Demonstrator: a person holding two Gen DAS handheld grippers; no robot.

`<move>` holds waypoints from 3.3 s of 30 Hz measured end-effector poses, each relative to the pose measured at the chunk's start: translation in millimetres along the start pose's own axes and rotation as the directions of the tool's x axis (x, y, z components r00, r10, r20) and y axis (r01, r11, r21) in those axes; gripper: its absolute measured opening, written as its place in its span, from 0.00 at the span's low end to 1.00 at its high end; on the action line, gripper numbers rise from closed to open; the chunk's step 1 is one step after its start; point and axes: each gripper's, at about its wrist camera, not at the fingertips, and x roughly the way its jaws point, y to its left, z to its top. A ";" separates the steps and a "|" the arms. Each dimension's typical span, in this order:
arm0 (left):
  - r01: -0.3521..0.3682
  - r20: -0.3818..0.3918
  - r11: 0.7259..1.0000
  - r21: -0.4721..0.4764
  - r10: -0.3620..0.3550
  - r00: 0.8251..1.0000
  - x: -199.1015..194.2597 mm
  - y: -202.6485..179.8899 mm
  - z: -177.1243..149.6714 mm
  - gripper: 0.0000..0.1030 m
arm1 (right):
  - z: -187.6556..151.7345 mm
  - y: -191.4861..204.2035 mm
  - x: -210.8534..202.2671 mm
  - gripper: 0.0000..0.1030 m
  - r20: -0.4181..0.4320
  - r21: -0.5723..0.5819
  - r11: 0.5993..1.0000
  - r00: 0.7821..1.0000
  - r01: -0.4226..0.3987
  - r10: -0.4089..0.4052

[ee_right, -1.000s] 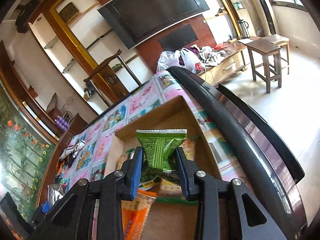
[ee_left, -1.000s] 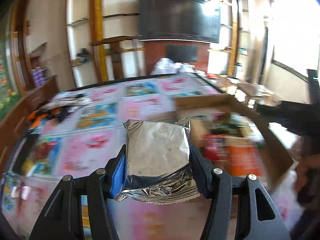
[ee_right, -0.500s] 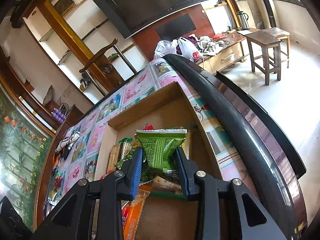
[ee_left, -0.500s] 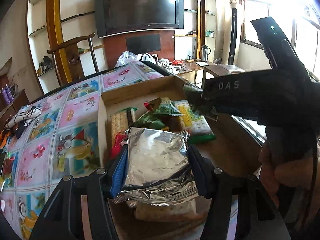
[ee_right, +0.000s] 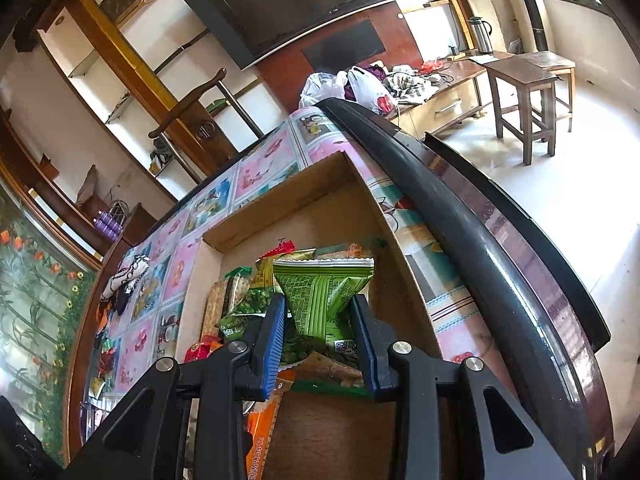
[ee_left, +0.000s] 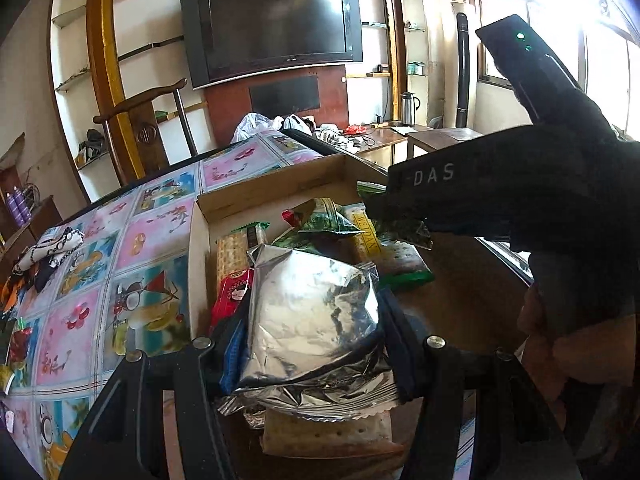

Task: Organize snacks
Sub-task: 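Carry the silver foil bag and green snack bag over the cardboard tray with both grippers, then open both grippers to drop the silver and green bags into the tray, then grasp the red snack pack with the left gripper while the right grasps a small clear-wrapped snack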

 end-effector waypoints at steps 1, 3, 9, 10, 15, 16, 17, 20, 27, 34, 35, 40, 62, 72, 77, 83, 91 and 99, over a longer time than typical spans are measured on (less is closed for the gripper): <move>-0.002 0.002 1.000 0.002 0.002 1.000 0.0 -0.7 0.2 0.56 | -0.1 -0.1 0.3 0.34 -0.001 0.000 1.000 1.000 0.002 -0.002; -0.008 0.007 1.000 0.009 0.008 1.000 -1.7 -3.1 -0.3 0.56 | -0.3 -0.5 0.1 0.34 -0.001 0.002 1.000 1.000 0.000 0.000; -0.028 0.025 0.999 0.029 0.027 0.999 -3.2 -6.1 -1.1 0.56 | -1.3 -0.7 1.0 0.34 -0.004 -0.003 1.000 1.000 0.002 -0.002; -0.033 0.029 0.999 0.035 0.032 0.999 -4.4 -8.0 -1.4 0.56 | -1.4 -0.5 1.0 0.34 -0.005 -0.004 1.000 1.000 0.001 -0.001; -0.058 0.053 0.996 0.066 0.054 0.997 -6.7 -12.9 -3.7 0.56 | -3.1 0.1 1.9 0.34 -0.012 -0.005 1.000 1.000 0.002 -0.002; -0.059 0.055 0.996 0.069 0.055 0.997 -6.3 -13.0 -3.6 0.56 | -3.6 0.5 2.1 0.35 -0.014 -0.007 1.000 1.000 0.003 -0.003; -0.060 0.058 0.996 0.069 0.056 0.997 -6.5 -12.9 -3.5 0.56 | -4.0 0.6 2.2 0.35 -0.015 -0.008 1.000 1.000 0.005 -0.005; -0.060 0.063 0.996 0.067 0.055 0.996 -7.7 -12.6 -2.9 0.56 | -4.1 0.9 2.0 0.35 -0.014 -0.008 1.000 1.000 0.004 -0.004; -0.059 0.068 0.996 0.064 0.055 0.996 -9.4 -10.8 -2.1 0.56 | -3.9 1.5 0.8 0.35 -0.009 -0.012 1.000 1.000 0.009 -0.009; -0.063 0.080 0.996 0.065 0.057 0.995 -11.6 -11.5 -0.9 0.56 | -3.7 1.2 0.3 0.35 -0.010 -0.007 1.000 1.000 0.005 -0.006; -0.062 0.080 0.996 0.065 0.057 0.995 -11.6 -11.5 -0.9 0.56 | -3.7 1.3 -0.2 0.35 -0.010 -0.009 1.000 1.000 0.006 -0.006; -0.054 0.083 0.997 0.056 0.049 0.995 -13.4 -10.7 0.1 0.57 | -2.4 0.8 -4.6 0.39 0.004 -0.005 1.000 1.000 0.007 -0.007; -0.092 0.042 0.975 -0.203 0.102 0.994 -45.5 108.8 10.9 0.66 | 4.7 18.2 -36.3 0.52 0.179 -0.071 0.997 0.983 -0.035 0.047; -0.300 -0.112 0.851 -0.430 0.279 0.954 -47.1 263.9 -16.3 0.67 | -0.5 34.0 -35.1 0.53 0.201 -0.138 0.990 0.978 -0.037 0.064; -0.387 -0.272 0.745 -0.544 0.280 0.921 -34.0 371.1 -38.5 0.66 | -1.1 35.3 -35.5 0.54 0.209 -0.145 0.989 0.976 -0.036 0.066; -0.395 -0.393 0.668 -0.631 0.163 0.905 2.5 459.3 -60.3 0.43 | -1.4 38.1 -32.6 0.55 0.203 -0.156 0.987 0.977 -0.034 0.066; -0.442 -0.467 0.685 -0.580 0.165 0.869 24.1 461.7 -73.3 0.39 | -1.3 37.4 -30.5 0.55 0.192 -0.156 0.987 0.979 -0.036 0.066; -0.242 -0.446 0.778 -0.579 -0.054 0.894 5.3 382.9 -77.7 0.39 | -1.6 38.3 -32.3 0.56 0.194 -0.150 0.987 0.978 -0.055 0.084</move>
